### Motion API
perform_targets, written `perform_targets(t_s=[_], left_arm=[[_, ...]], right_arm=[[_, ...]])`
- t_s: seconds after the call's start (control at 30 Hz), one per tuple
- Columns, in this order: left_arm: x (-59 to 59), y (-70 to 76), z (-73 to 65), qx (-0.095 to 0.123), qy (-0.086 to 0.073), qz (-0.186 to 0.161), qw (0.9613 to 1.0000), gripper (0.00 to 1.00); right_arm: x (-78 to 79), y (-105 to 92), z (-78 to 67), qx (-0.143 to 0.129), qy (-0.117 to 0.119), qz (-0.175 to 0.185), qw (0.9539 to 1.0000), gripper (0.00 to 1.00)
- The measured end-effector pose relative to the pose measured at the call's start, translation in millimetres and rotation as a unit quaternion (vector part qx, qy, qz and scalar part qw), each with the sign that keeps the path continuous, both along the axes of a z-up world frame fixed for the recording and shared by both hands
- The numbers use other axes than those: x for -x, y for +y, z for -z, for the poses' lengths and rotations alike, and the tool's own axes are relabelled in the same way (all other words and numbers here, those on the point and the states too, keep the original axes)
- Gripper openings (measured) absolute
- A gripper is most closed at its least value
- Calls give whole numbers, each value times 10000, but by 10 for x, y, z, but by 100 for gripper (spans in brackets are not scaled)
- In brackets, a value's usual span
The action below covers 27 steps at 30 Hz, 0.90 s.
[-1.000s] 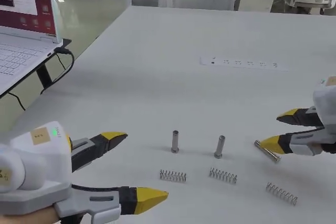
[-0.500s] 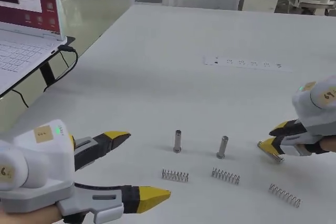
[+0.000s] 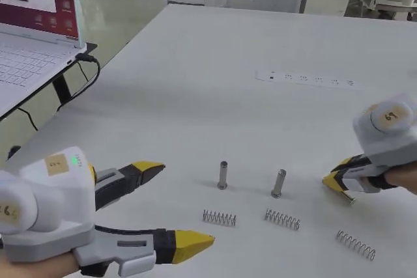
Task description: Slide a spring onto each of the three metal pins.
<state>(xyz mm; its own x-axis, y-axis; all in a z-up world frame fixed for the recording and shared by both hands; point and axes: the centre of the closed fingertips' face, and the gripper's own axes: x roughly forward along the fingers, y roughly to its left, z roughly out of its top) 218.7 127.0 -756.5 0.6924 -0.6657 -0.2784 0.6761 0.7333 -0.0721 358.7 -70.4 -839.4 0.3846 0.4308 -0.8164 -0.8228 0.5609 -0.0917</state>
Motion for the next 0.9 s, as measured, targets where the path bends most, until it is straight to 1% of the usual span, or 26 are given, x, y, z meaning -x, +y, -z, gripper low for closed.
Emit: perform_targets(t_s=[0.33, 0.5, 0.83, 0.9], left_arm=[[-4, 10, -10, 23, -15, -9, 10000, 77], [-4, 13, -11, 31, -14, -16, 10000, 77], [-2, 14, -10, 26, -14, -29, 10000, 76], [-1, 15, -8, 23, -14, -30, 10000, 76]], right_arm=[[-46, -22, 69, 109, 136, 175, 9997, 9], [-50, -16, 85, 150, 163, 176, 9996, 8], [-13, -19, 142, 224, 292, 219, 9991, 7], [-3, -17, 145, 201, 327, 254, 9989, 7]])
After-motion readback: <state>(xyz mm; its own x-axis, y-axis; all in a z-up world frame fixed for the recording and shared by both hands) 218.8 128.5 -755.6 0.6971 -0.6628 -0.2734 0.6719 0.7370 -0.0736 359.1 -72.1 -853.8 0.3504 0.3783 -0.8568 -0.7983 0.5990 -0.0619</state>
